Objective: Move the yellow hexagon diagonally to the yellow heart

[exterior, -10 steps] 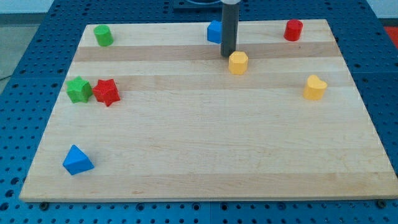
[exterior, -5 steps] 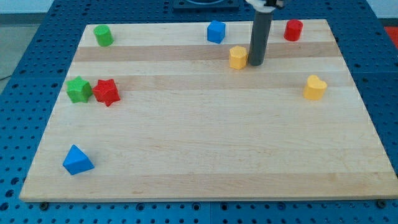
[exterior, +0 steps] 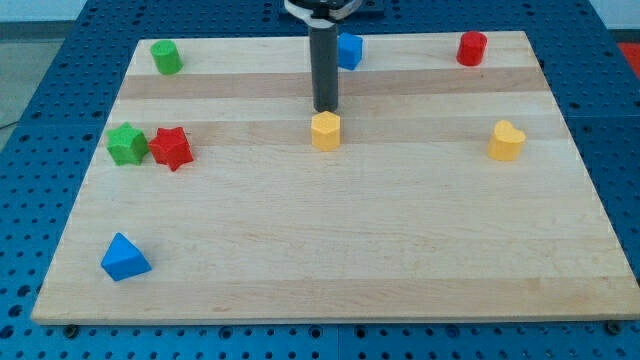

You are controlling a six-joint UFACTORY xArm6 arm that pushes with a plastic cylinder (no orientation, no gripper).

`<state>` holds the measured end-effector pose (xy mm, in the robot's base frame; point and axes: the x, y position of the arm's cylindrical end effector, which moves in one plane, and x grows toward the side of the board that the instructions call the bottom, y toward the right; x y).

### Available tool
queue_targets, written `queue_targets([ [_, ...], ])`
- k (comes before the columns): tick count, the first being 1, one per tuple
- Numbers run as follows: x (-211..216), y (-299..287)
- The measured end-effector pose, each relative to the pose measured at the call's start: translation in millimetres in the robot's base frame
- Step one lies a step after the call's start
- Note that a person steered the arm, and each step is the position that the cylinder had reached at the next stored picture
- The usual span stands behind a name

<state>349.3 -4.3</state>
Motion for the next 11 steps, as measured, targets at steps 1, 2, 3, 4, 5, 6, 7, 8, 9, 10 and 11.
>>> queue_targets([
  [1, 73, -8],
  [2, 84, -3],
  [3, 57, -5],
  [4, 94, -11],
  [5, 153, -3],
  [6, 151, -2],
  [7, 126, -38],
  [8, 133, -99],
  [9, 153, -88],
  [10, 176, -28],
  [11, 191, 3],
])
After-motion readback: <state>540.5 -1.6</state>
